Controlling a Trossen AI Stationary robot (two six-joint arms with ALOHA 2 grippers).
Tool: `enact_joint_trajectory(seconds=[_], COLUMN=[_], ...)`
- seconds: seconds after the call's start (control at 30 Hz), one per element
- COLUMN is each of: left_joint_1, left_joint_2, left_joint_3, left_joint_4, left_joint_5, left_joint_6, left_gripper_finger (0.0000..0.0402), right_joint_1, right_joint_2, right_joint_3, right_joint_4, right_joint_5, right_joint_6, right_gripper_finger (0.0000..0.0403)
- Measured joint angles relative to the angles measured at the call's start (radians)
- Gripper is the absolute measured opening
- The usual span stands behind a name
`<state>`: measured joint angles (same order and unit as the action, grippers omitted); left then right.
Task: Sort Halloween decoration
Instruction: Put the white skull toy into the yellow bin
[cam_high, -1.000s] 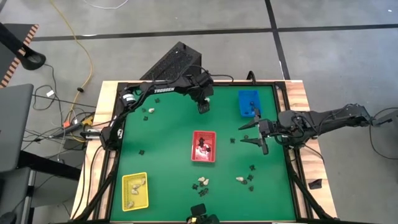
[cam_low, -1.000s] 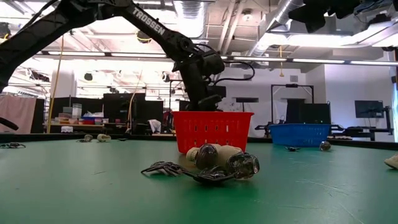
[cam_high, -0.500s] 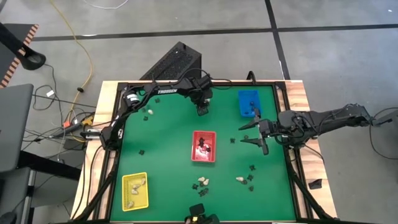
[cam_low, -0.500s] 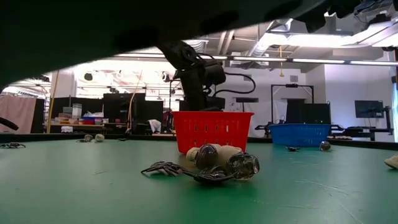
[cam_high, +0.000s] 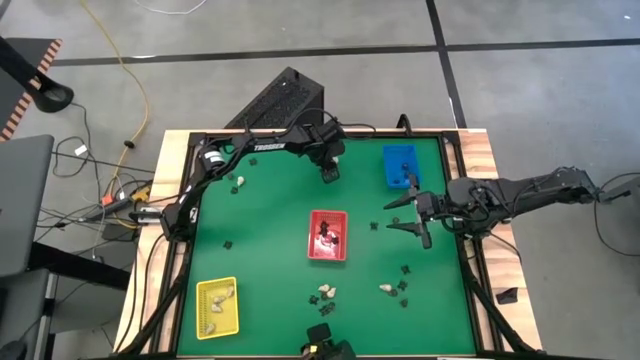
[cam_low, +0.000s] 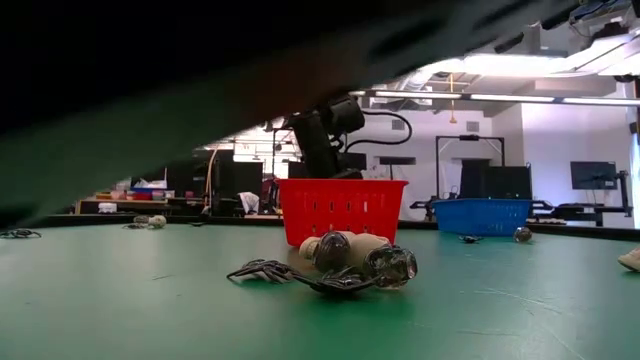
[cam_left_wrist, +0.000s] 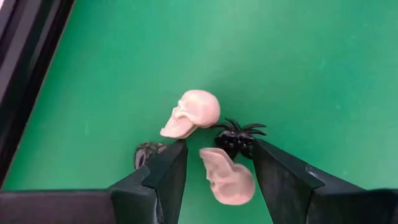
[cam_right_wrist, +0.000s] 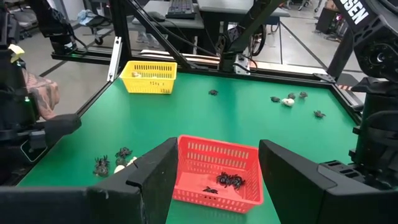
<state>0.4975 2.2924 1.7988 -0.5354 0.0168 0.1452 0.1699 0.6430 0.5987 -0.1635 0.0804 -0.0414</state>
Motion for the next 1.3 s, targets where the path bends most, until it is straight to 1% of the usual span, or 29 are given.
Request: enact_joint_trajectory(seconds=[0.3,0.6,0.9,1.1,1.3], left_joint_1=[0.003,0.003,0.004,0.004,-0.001], left_joint_2=[0.002,0.002,0.001,-0.003,-0.062], left_joint_3=[0.000,0.000,0.000,0.058,0.152], left_joint_4=[-0.019,-0.065,-0.066,-0.170,-0.323], left_joint_5=[0.005,0.005,0.002,-0.001,0.003], left_joint_6=[-0.013,-0.018,-0.005,0.012,0.030], left_gripper_finger=[0.0170,0.0119,0.0097,0.0090,0.0090], right_joint_1=[0.000,0.000,0.000,0.000,0.000], right_joint_2=[0.000,0.000,0.000,0.000,0.000], right_joint_3=[0.000,0.000,0.000,0.000,0.000], right_joint_4=[0.001,0.003,0.009,0.008,0.007], right_joint_5=[0.000,-0.001,-0.001,-0.001,-0.001], right_joint_6=[0.000,0.008,0.010,0.010,0.010], right_gripper_finger=[0.0255,0.0255,0.0255,0.0255,0.0255])
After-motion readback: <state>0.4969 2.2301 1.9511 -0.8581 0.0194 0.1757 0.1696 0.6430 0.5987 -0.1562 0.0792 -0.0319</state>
